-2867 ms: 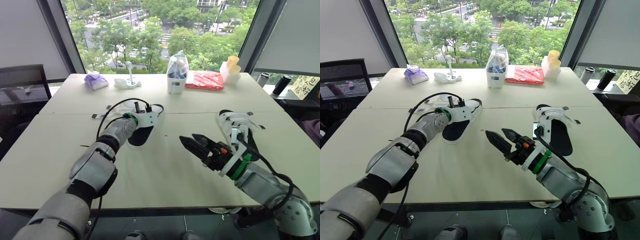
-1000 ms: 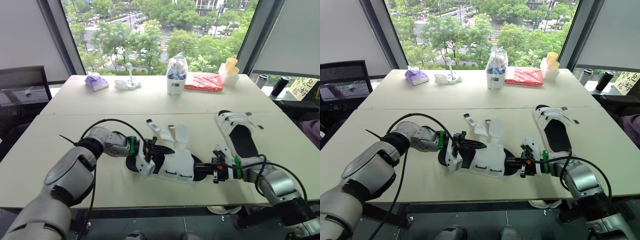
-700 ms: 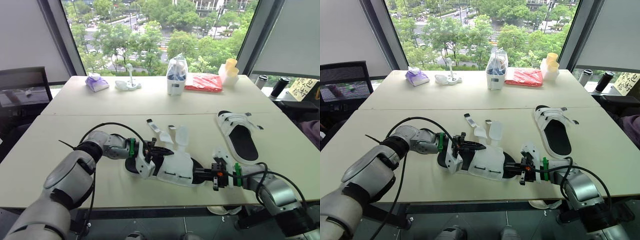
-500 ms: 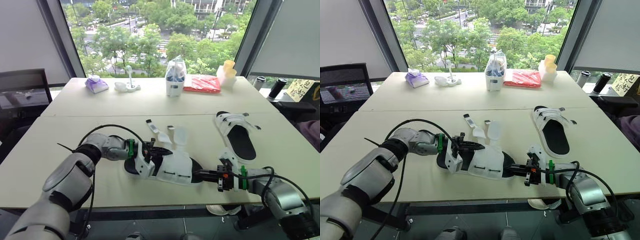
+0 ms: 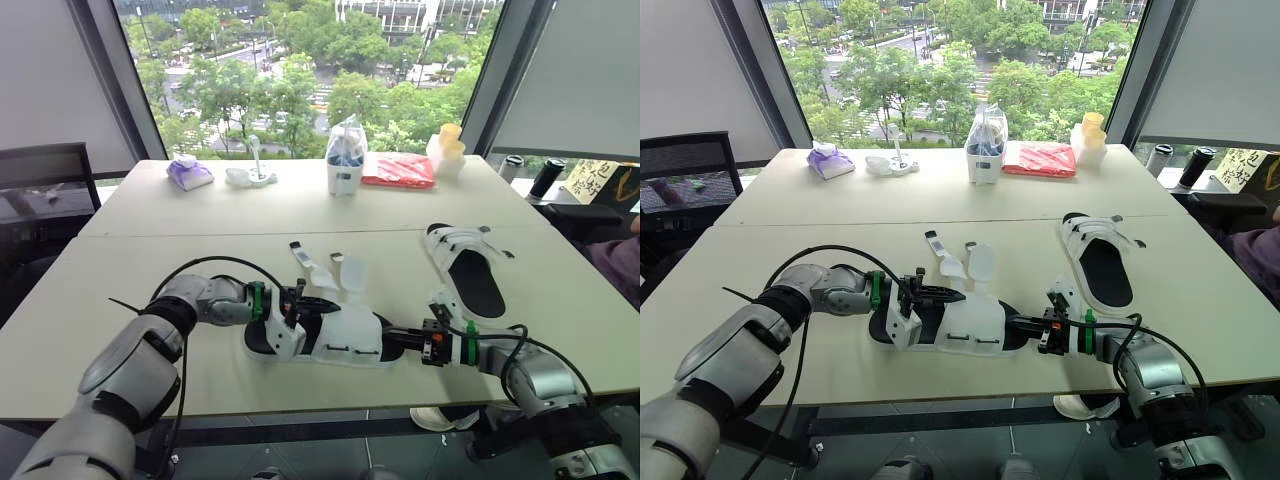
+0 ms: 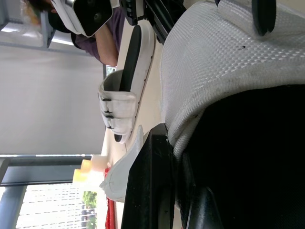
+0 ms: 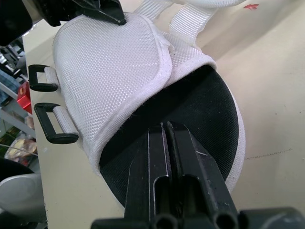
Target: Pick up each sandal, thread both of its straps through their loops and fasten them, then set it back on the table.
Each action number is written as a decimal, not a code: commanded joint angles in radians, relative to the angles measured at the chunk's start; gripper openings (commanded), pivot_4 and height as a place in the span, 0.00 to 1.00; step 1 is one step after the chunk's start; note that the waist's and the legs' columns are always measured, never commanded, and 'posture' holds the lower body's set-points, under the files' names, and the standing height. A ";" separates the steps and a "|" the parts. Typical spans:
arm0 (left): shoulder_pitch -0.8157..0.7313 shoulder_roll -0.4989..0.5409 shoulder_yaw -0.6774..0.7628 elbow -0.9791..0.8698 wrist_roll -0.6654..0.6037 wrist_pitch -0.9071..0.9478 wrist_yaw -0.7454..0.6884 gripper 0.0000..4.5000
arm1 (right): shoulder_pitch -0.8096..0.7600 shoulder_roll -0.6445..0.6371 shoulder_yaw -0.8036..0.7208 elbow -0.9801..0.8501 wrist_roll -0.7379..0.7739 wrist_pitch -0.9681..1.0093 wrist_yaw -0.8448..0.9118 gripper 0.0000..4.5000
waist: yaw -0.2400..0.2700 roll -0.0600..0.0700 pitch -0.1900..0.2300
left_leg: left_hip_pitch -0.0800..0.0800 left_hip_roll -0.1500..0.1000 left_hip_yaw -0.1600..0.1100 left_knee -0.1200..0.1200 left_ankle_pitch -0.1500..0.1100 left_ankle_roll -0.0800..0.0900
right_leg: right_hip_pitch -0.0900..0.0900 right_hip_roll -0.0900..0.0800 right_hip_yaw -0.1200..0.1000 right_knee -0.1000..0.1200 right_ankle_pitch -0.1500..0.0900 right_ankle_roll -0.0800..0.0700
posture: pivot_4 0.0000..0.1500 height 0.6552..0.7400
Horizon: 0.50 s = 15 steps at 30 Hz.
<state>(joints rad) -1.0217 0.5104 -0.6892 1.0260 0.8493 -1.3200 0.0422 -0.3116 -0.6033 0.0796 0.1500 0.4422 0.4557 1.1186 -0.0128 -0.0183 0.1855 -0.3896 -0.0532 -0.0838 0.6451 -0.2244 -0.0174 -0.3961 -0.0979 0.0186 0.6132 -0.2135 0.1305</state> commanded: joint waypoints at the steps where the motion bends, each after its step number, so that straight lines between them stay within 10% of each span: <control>1: 0.020 0.000 0.012 -0.020 -0.023 -0.014 -0.021 0.00 | 0.034 0.000 0.072 -0.068 -0.005 0.052 0.048 0.02 | 0.000 0.000 0.000 | 0.000 0.000 0.000 -0.001 0.000 0.000 | 0.000 0.000 0.000 0.000 0.000 0.001 | 1.00 1.00; 12: 0.059 0.010 0.044 -0.021 -0.105 0.029 -0.136 0.00 | -0.001 0.040 0.115 -0.031 -0.074 0.027 0.049 0.02 | -0.005 0.000 -0.001 | -0.001 0.000 0.000 -0.002 0.000 0.000 | -0.002 0.000 0.000 -0.001 -0.001 0.000 | 1.00 1.00; 15: 0.079 0.038 0.062 -0.025 -0.159 0.028 -0.194 0.20 | 0.001 0.039 0.116 -0.011 -0.085 0.017 0.054 0.00 | -0.007 0.000 -0.002 | 0.000 0.000 0.000 -0.002 0.000 0.000 | -0.001 0.000 0.000 -0.001 -0.001 0.000 | 1.00 1.00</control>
<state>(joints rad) -0.9616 0.5197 -0.6471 1.0003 0.7326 -1.2958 -0.1094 -0.3318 -0.5792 0.1339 0.1050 0.3939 0.4636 1.1639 -0.0201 -0.0180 0.1835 -0.3897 -0.0530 -0.0842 0.6427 -0.2246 -0.0176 -0.3976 -0.0975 0.0182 0.6127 -0.2147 0.1306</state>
